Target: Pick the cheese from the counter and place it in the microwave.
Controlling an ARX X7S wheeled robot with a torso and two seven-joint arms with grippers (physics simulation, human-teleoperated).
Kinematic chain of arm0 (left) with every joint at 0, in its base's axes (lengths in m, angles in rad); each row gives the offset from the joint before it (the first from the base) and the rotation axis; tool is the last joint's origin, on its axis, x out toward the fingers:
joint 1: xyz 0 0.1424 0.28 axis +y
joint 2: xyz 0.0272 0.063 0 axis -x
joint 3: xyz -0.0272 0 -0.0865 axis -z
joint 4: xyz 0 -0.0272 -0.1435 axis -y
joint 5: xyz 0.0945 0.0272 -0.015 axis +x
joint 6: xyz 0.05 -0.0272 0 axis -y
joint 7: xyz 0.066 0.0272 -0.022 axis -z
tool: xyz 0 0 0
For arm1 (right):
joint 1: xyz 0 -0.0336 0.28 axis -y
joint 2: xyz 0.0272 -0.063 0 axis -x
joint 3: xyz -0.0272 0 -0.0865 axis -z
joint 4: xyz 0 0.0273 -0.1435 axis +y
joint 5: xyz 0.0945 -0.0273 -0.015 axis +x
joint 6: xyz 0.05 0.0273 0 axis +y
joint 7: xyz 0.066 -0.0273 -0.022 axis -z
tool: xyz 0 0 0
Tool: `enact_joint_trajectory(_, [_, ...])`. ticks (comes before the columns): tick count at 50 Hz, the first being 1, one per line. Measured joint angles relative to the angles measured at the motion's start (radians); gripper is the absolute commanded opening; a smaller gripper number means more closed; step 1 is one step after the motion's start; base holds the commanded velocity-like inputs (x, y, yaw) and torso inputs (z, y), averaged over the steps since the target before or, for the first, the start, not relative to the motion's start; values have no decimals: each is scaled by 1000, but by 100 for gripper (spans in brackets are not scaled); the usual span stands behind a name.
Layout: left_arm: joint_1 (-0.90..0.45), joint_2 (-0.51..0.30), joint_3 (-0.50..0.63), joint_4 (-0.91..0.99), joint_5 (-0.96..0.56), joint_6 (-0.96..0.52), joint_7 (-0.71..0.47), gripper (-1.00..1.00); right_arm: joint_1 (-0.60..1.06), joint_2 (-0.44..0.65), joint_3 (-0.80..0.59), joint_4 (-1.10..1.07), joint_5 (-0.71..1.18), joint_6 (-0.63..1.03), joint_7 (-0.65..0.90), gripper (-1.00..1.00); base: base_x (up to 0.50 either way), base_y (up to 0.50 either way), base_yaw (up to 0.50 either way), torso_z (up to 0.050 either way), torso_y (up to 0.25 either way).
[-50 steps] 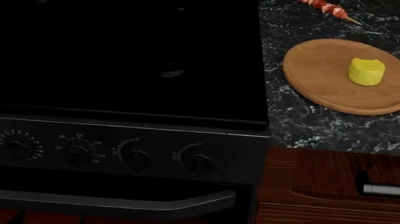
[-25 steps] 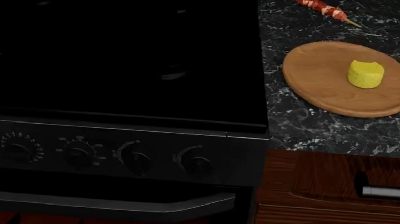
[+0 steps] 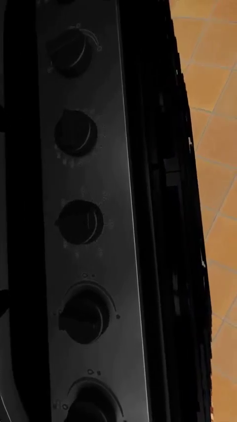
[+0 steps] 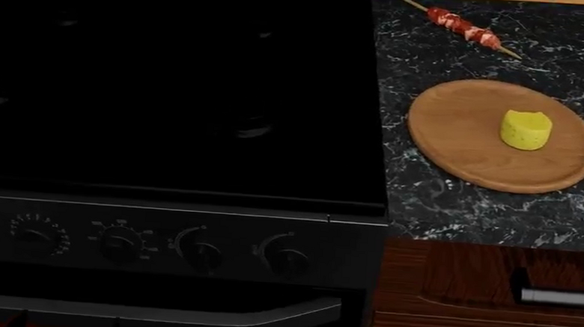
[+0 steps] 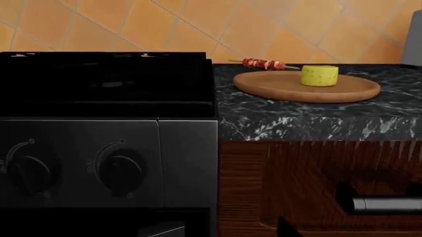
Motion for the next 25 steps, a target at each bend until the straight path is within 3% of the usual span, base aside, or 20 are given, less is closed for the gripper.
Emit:
enact_joint_trajectory(14, [-4,-16,22,-5,-12,-2,-20,100,-4,17,-20,-3,7,-9,20,100,0,0,0,50,0])
enact_joint_trajectory(25, [-8,-27,41,-1,-18,-20,-34,100,-11,30,-32,-25,15,-3,38,100,0,0,0,7,0])
